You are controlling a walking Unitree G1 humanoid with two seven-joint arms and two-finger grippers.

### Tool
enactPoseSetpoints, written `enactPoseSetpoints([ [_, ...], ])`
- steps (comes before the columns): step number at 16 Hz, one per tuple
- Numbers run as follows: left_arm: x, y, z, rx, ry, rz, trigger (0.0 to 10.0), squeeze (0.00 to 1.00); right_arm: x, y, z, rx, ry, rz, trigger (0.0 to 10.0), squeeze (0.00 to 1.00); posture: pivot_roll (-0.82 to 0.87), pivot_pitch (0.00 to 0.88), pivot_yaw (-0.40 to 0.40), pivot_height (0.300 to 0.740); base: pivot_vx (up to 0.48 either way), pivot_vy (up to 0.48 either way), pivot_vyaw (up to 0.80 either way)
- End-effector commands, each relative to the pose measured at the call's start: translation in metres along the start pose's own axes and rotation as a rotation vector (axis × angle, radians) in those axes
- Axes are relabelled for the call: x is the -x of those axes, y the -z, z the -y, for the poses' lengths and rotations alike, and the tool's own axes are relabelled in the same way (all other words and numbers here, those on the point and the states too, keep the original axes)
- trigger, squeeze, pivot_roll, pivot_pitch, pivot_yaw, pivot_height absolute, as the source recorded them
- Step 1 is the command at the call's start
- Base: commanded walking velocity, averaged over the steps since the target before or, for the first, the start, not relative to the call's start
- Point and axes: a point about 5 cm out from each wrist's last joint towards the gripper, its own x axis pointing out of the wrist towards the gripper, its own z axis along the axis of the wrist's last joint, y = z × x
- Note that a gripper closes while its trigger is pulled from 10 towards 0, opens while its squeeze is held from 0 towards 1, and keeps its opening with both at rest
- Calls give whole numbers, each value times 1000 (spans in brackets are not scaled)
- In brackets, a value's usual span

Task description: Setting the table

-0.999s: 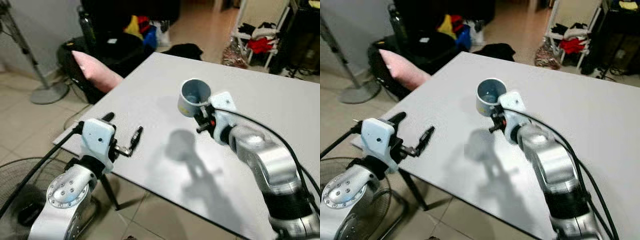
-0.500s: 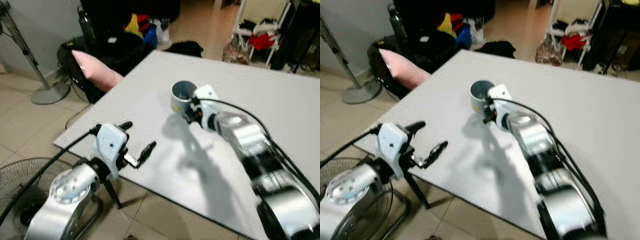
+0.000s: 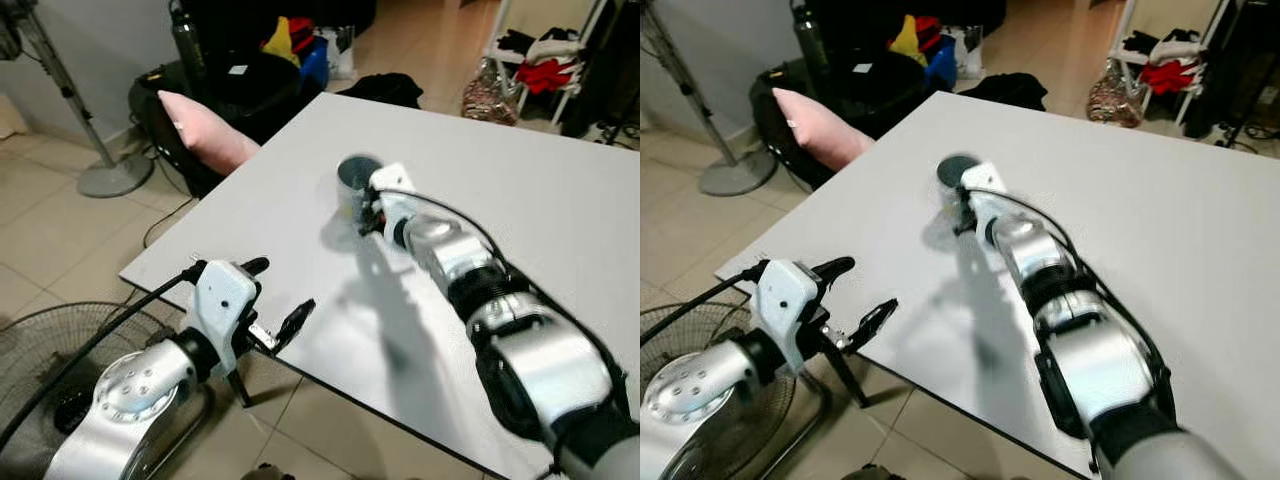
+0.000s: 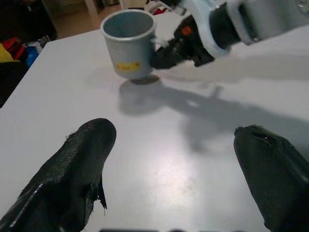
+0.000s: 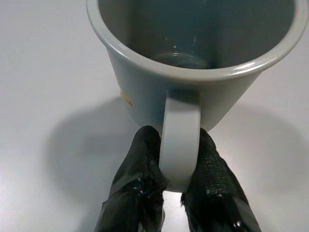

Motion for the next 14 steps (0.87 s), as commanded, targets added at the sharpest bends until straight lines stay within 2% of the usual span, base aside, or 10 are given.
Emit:
enactPoseSetpoints([
  [1,3,-2,1,-1,8,-4,10000,0,-1,-6,0,4,4,19,10000,0,2,0,104,740,0,0,0],
  [4,5,-5,5,7,32,1,10000,0,-1,-6,0,-16,18,2,10000,0,10,0,99,740,0,0,0],
  [8,11,-9,10,18,33,6,10000,0,-2,-8,3,-98,47,16,10000,0,24,53,93,740,0,0,0],
  [14,12,-14,16,43,42,15,10000,0,-3,-6,-1,-66,34,-2,10000,0,33,97,78,740,0,0,0],
])
